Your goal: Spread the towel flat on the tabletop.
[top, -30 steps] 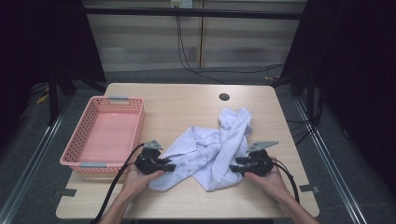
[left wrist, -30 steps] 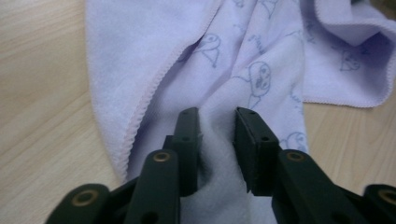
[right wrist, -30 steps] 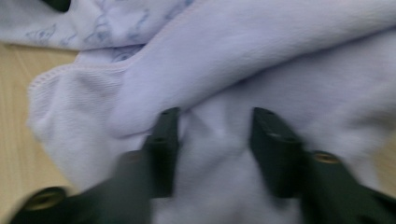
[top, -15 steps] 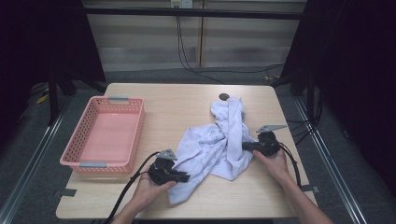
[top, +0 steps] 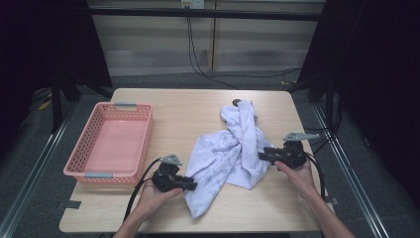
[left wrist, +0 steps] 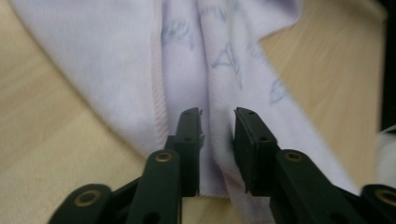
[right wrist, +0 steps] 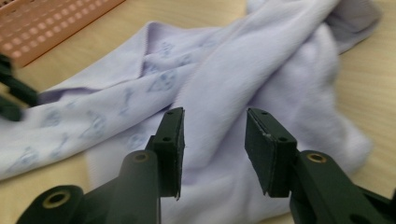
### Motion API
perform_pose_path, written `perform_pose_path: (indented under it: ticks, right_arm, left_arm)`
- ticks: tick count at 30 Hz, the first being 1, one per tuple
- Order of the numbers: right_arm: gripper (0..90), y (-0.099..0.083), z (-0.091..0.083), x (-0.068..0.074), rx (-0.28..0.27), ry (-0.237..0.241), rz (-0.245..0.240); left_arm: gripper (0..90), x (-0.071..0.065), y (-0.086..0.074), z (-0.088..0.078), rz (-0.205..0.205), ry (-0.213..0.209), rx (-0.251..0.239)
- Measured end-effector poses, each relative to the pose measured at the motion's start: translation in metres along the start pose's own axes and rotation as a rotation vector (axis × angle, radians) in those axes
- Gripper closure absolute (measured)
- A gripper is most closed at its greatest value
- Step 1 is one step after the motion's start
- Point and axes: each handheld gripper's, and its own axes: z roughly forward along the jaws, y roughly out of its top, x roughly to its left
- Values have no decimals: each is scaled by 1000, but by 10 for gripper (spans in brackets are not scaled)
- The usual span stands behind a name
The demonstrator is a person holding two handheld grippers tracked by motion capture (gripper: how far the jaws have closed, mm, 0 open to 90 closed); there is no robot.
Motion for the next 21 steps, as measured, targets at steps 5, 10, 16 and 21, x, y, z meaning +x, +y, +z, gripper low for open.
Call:
perform_pose_path:
  ticks: [5, 10, 16, 21]
  right_arm:
    - [561, -8, -10, 24, 0, 48, -42]
    - [568, -15, -12, 43, 21, 97, -57]
    - [579, -25, -12, 55, 41, 129, -59]
    - [636, -32, -14, 68, 49, 175, -58]
  left_arm:
    - [879, -6, 0, 6, 10, -7, 1]
    - [879, -20, 8, 24, 18, -37, -1]
    - [852, -42, 32, 59, 28, -82, 17]
    - [651, -44, 38, 46, 66, -93, -15]
